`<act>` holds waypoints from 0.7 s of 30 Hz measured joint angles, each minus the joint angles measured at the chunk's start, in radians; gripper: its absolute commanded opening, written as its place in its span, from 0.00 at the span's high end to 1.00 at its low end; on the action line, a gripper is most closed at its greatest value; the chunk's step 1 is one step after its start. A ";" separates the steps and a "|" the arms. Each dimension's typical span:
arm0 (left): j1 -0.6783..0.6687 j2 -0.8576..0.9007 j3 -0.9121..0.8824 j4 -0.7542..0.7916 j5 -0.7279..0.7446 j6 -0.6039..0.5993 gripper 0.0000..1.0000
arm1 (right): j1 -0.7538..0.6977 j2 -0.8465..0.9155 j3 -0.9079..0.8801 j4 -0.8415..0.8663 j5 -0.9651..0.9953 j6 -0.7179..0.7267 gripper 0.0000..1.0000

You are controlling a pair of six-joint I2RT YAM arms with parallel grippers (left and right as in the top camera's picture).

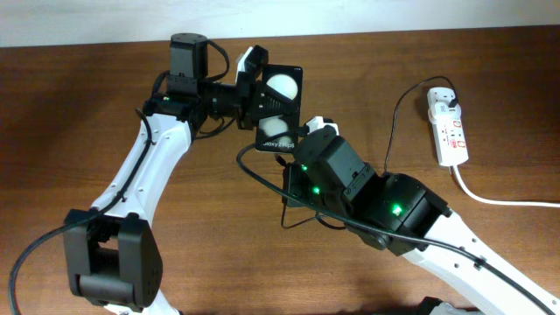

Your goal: Plug charger to phone and switch on socket

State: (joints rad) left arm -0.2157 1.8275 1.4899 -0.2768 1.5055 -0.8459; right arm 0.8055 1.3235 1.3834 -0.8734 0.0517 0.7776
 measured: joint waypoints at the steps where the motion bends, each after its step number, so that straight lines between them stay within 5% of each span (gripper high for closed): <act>1: 0.000 0.000 0.000 0.004 -0.003 0.000 1.00 | -0.001 0.000 0.000 0.000 -0.004 0.000 0.96; 11: 0.182 0.000 0.000 0.079 -0.162 0.015 1.00 | -0.021 -0.063 0.000 -0.075 -0.014 0.002 0.96; 21: 0.108 0.000 0.000 0.021 -0.202 0.015 1.00 | -0.013 0.064 0.000 0.059 -0.002 0.001 0.96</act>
State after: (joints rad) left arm -0.1081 1.8275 1.4899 -0.2554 1.3033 -0.8310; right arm 0.7925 1.3876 1.3838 -0.8146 0.0494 0.7788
